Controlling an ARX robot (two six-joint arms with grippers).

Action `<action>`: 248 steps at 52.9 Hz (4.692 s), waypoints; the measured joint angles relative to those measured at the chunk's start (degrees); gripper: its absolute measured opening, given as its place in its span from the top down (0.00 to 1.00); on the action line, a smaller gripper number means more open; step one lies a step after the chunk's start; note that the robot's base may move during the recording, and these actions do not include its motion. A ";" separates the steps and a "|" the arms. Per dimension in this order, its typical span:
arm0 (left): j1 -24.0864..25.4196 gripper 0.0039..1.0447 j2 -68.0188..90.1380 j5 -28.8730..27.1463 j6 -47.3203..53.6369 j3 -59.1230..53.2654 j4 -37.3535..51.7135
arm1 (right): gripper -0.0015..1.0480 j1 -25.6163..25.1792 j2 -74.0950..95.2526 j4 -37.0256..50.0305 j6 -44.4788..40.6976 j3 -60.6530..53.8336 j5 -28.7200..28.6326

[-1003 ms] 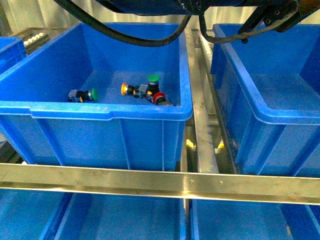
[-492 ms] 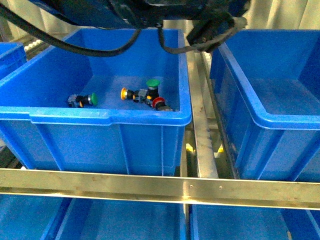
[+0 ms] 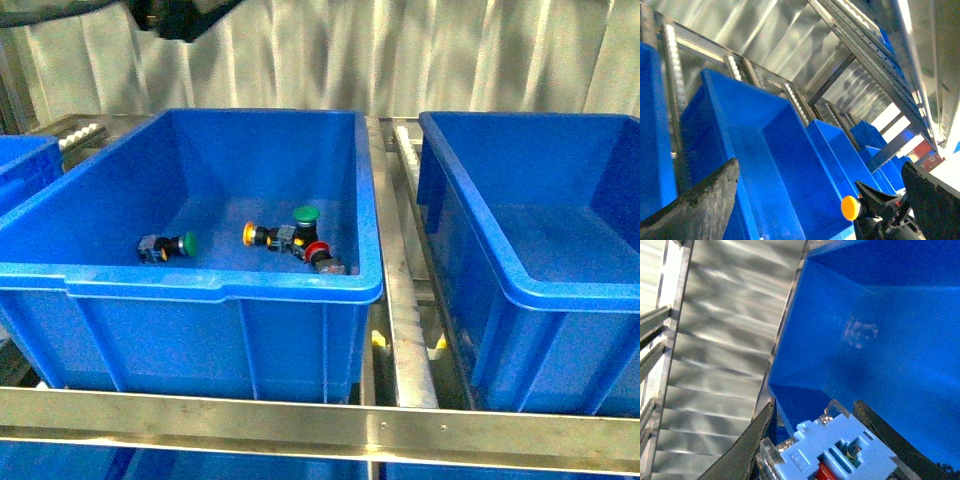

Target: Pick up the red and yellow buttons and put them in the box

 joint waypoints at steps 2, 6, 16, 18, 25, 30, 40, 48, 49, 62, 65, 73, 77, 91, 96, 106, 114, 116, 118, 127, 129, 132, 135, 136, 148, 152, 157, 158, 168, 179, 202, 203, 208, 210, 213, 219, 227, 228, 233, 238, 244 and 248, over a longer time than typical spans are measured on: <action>1.57 0.07 -3.98 0.17 0.13 -3.85 0.04 | 0.62 0.52 -0.46 -0.28 -0.46 0.00 0.24; 5.11 0.07 -12.72 0.81 0.15 -12.35 0.07 | 0.62 1.51 -1.73 -0.90 -1.42 0.00 0.68; 8.37 0.34 -43.58 -31.30 25.97 -35.80 -23.17 | 0.62 2.49 -4.33 -2.32 -3.93 -0.48 1.64; 10.03 0.42 -50.01 -33.09 30.58 -40.94 -25.79 | 0.62 2.56 -4.92 -2.40 -4.13 -0.76 2.05; 12.52 0.72 -75.47 -30.95 37.40 -56.46 -36.28 | 0.63 3.21 -5.99 -2.95 -5.09 -1.01 2.34; 17.81 0.87 -82.90 -24.39 38.27 -60.85 -36.17 | 0.63 3.34 -6.29 -3.06 -5.77 -1.29 2.64; 22.97 0.98 -86.33 -21.03 38.88 -64.54 -35.87 | 0.63 3.74 -6.40 -3.45 -7.13 -1.57 3.50; 23.02 0.98 -86.36 -21.03 38.93 -64.54 -35.85 | 0.63 4.52 -6.40 -3.52 -8.46 -1.60 4.00; 23.02 0.98 -86.36 -21.03 38.93 -64.54 -35.85 | 0.63 4.59 -6.40 -3.52 -8.61 -1.60 4.11; 23.06 0.97 -86.38 -21.03 38.99 -64.54 -35.85 | 0.63 4.98 -6.38 -3.37 -11.06 -1.60 5.42; 23.06 0.89 -86.38 -21.03 39.01 -64.54 -35.85 | 0.63 5.16 -6.38 -3.34 -11.61 -1.60 5.60; 23.06 0.58 -86.38 -21.03 39.04 -64.54 -35.85 | 0.63 5.22 -6.38 -2.82 -12.07 -1.62 6.03; 23.06 0.39 -86.38 -21.03 39.04 -64.54 -35.85 | 0.63 5.22 -6.40 -2.95 -12.31 -1.73 6.62; 23.06 0.08 -86.38 -21.03 39.12 -64.54 -35.85 | 0.63 5.22 -7.15 -3.69 -13.46 -2.95 8.66; 23.06 0.07 -86.38 -21.03 39.12 -64.54 -35.85 | 0.63 5.09 -7.61 -3.96 -13.44 -3.39 8.63; 23.06 0.07 -86.38 -21.24 39.12 -64.54 -35.87 | 0.63 2.12 -10.62 -6.14 -10.01 -6.27 8.17; 23.06 0.07 -86.38 -21.20 39.12 -64.54 -35.85 | 0.63 -1.20 -12.72 -6.45 -9.38 -8.00 5.57; 23.06 0.07 -86.38 -21.20 39.12 -64.54 -35.85 | 0.63 -2.23 -12.83 -6.45 -9.38 -8.28 5.11; 23.06 0.07 -86.38 -21.20 39.12 -64.54 -35.85 | 0.63 -3.58 -12.92 -6.47 -9.33 -8.55 4.33; 23.06 0.07 -86.38 -21.05 39.12 -64.54 -35.82 | 0.63 -9.94 -13.00 -6.29 -9.11 -8.55 -0.76; 23.06 0.07 -86.38 -21.07 39.12 -64.54 -35.82 | 0.63 -11.04 -12.68 -6.25 -9.09 -8.55 -1.53; 23.06 0.07 -86.38 -21.03 39.12 -64.54 -35.80 | 0.63 -12.83 -11.91 -5.66 -9.11 -8.24 -2.99; 23.06 0.07 -86.38 -21.05 39.12 -64.54 -35.80 | 0.63 -14.67 -10.78 -5.33 -9.22 -7.63 -4.63; 23.06 0.07 -86.38 -21.05 39.12 -64.54 -35.80 | 0.63 -15.19 -10.43 -5.27 -9.51 -7.34 -4.87; 23.19 0.07 -86.38 -20.68 39.21 -64.54 -35.80 | 0.63 -19.39 -2.60 -6.03 -18.93 -0.33 -5.90; 23.19 0.07 -86.38 -20.90 39.21 -64.54 -35.80 | 0.63 -20.35 1.20 -8.81 -23.69 3.96 -5.51; 23.19 0.07 -86.38 -20.87 39.21 -64.54 -35.80 | 0.63 -20.26 6.84 -11.87 -28.72 11.10 -5.62; 23.19 0.07 -86.38 -20.87 39.21 -64.54 -35.80 | 0.63 -20.24 8.28 -12.61 -29.79 12.72 -6.10; 23.19 0.07 -86.38 -21.00 39.21 -64.54 -35.80 | 0.63 -20.79 22.25 -20.59 -37.05 26.40 -5.31; 23.19 0.07 -86.38 -21.00 39.21 -64.54 -35.80 | 0.63 -20.57 41.09 -31.04 -46.16 45.44 -7.13; 23.19 0.07 -86.38 -21.00 39.21 -64.54 -35.80 | 0.63 -21.00 61.42 -49.35 -55.91 70.29 -3.43; 23.19 0.07 -86.38 -20.98 39.21 -64.54 -35.80 | 0.63 -21.00 61.59 -49.51 -56.04 70.66 -3.41; 23.19 0.07 -86.38 -20.98 39.21 -64.54 -35.80 | 0.63 -20.96 62.53 -51.67 -56.59 72.89 -3.37; 23.19 0.07 -86.38 -21.00 39.21 -64.54 -35.80 | 0.60 -20.94 62.69 -52.41 -56.76 73.44 -3.37; 23.19 0.07 -86.38 -21.00 39.21 -64.54 -35.80 | 0.52 -20.94 62.73 -52.68 -56.74 73.70 -3.32; 23.19 0.07 -86.38 -21.00 39.21 -64.54 -35.80 | 0.35 -20.92 62.73 -51.69 -56.72 73.59 -2.93; 23.19 0.07 -86.38 -21.00 39.21 -64.54 -35.80 | 0.06 -21.09 60.46 -49.09 -53.79 69.90 -3.87; 23.19 0.07 -86.38 -21.00 39.21 -64.54 -35.80 | 0.05 -21.11 59.74 -49.05 -53.44 69.18 -3.89; 23.19 0.07 -86.38 -21.00 39.21 -64.54 -35.80 | 0.07 -21.16 55.65 -47.95 -53.46 65.48 -4.46; 23.19 0.07 -86.38 -21.00 39.21 -64.54 -35.80 | 0.06 -21.18 49.94 -44.98 -54.45 60.43 -7.08; 23.19 0.07 -86.38 -21.00 39.21 -64.54 -35.80 | 0.06 -21.38 42.03 -41.53 -54.45 53.64 -10.95; 23.19 0.07 -86.38 -21.00 39.21 -64.54 -35.80 | 0.06 -21.68 35.39 -38.73 -53.94 47.54 -14.62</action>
